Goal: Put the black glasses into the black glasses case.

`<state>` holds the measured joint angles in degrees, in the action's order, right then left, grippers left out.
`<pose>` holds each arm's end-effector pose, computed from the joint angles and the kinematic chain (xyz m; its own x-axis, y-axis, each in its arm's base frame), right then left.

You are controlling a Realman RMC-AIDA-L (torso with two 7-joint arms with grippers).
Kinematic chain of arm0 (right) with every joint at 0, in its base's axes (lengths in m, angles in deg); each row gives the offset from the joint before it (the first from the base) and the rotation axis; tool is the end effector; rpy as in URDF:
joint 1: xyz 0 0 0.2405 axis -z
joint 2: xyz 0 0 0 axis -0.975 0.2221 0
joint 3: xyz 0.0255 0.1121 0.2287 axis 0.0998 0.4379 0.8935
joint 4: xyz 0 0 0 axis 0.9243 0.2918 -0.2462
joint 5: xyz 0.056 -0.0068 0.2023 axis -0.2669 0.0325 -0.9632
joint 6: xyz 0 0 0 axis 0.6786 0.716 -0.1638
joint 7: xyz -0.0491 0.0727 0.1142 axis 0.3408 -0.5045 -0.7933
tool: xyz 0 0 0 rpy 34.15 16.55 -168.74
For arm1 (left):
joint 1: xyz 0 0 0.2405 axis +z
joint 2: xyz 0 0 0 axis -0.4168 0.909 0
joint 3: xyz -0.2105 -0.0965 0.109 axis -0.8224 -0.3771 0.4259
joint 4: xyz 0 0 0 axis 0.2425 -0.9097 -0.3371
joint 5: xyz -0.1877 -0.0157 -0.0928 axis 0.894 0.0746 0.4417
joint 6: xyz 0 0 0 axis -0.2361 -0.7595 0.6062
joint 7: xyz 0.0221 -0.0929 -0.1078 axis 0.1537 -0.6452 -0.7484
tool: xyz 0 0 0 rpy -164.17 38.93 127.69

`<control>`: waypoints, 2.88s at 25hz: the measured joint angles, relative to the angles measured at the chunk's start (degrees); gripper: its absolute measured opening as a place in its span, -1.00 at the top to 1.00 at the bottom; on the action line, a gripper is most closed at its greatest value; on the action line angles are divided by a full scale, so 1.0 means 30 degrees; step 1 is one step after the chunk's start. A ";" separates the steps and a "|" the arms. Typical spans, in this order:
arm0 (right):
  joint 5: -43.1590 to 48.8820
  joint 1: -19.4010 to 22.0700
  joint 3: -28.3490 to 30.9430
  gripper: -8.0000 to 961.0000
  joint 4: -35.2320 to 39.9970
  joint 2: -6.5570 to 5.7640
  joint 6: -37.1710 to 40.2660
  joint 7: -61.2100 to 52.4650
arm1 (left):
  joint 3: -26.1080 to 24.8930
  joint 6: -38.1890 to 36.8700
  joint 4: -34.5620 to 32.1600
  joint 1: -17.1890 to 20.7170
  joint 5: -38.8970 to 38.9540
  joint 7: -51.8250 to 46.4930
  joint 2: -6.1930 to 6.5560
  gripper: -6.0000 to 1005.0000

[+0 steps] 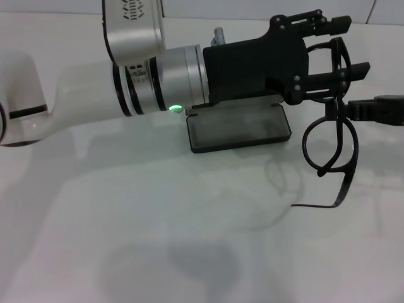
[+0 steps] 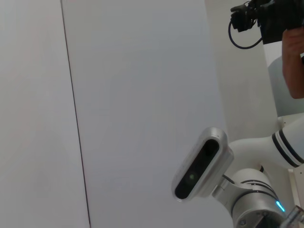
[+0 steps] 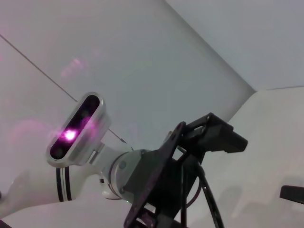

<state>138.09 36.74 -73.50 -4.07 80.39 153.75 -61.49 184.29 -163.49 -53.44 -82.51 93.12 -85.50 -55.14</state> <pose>0.2227 0.3486 0.0556 0.5487 -0.7000 -0.4571 -0.6261 -0.7064 0.3302 -0.1075 0.3633 -0.0786 0.6472 -0.1680 0.7436 -0.0024 -0.9759 -0.2184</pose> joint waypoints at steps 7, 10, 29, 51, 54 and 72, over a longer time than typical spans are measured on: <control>-0.0058 0.0284 0.0336 0.79 0.0070 -0.0008 -0.0410 0.0156 | -0.0014 -0.0381 0.0036 -0.0008 0.0036 0.0008 0.0062 -0.40; -0.0059 0.0529 0.0808 0.79 0.0188 -0.0012 -0.0559 0.0354 | -0.0031 -0.1468 0.0081 0.0180 0.0039 0.0012 0.0137 -0.40; -0.5407 0.1757 0.4713 0.79 0.1798 0.0480 0.0910 0.3425 | 0.0179 -0.1995 0.2443 0.1121 -0.3414 -0.0719 0.0094 -0.40; -0.5185 0.1258 -0.0945 0.79 0.1606 0.1733 -0.3646 0.5913 | -0.0052 -0.3838 0.1030 0.0485 -0.3344 0.0102 0.0166 -0.40; -0.4061 0.1135 -0.1242 0.79 0.1549 0.1525 -0.3434 0.5908 | -0.0056 -0.3839 0.1043 0.0495 -0.3309 0.0102 0.0164 -0.40; -0.2795 0.1213 -0.1476 0.79 0.1730 0.1267 -0.2168 0.5870 | 0.0057 -0.3703 0.1071 0.0596 -0.3271 0.0087 0.0134 -0.40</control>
<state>129.70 40.38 -77.93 1.12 84.19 147.24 -43.88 184.46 -174.60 -50.23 -80.72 83.31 -85.24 -54.74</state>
